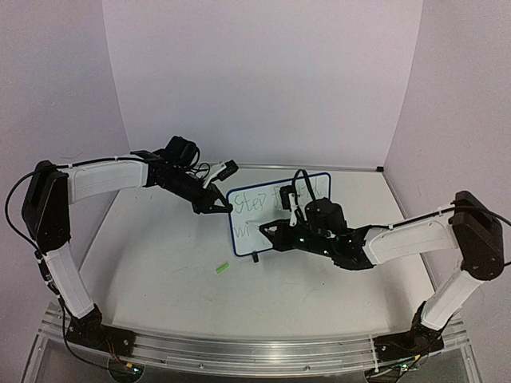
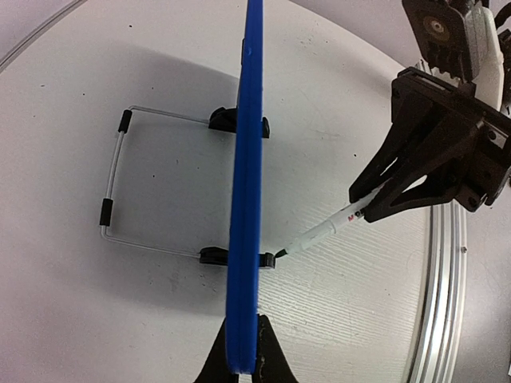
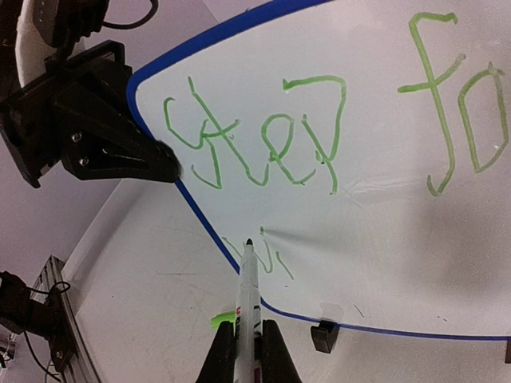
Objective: Write a sentence on the whiteboard
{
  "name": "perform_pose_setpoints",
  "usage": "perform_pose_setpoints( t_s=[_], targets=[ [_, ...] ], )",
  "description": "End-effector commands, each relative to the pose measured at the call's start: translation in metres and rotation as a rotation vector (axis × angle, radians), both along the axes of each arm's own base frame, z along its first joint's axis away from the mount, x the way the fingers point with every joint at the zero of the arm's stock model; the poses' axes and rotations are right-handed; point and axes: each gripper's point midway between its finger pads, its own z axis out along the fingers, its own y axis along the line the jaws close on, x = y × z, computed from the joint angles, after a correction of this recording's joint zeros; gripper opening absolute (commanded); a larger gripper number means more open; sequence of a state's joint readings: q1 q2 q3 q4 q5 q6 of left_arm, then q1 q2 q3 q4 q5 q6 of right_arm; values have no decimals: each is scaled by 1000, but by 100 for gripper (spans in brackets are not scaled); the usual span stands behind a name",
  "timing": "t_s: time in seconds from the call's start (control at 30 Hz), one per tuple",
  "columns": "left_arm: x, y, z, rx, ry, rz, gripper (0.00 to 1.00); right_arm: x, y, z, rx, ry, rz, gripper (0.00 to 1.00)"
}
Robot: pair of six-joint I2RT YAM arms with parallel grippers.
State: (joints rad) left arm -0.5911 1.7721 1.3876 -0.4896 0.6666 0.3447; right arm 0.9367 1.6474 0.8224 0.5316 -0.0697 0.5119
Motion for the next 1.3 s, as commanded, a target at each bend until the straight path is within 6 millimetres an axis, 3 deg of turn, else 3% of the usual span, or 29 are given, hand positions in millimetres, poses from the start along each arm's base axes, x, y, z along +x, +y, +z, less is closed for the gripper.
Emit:
perform_pose_setpoints(
  t_s=[0.0,0.33,0.97,1.27],
  targets=[
    [-1,-1,-10,56,-1,-2,0,-1,-3,16,32,-36,7,0],
    [-1,0,-9,57,-5,-1,0,8,-3,-10,-13,14,-48,0],
    [-1,0,-10,57,-5,-2,0,14,-2,-13,-22,12,-75,0],
    [-1,-1,-11,56,0,-3,0,20,-21,-5,-23,-15,-161,0]
  ],
)
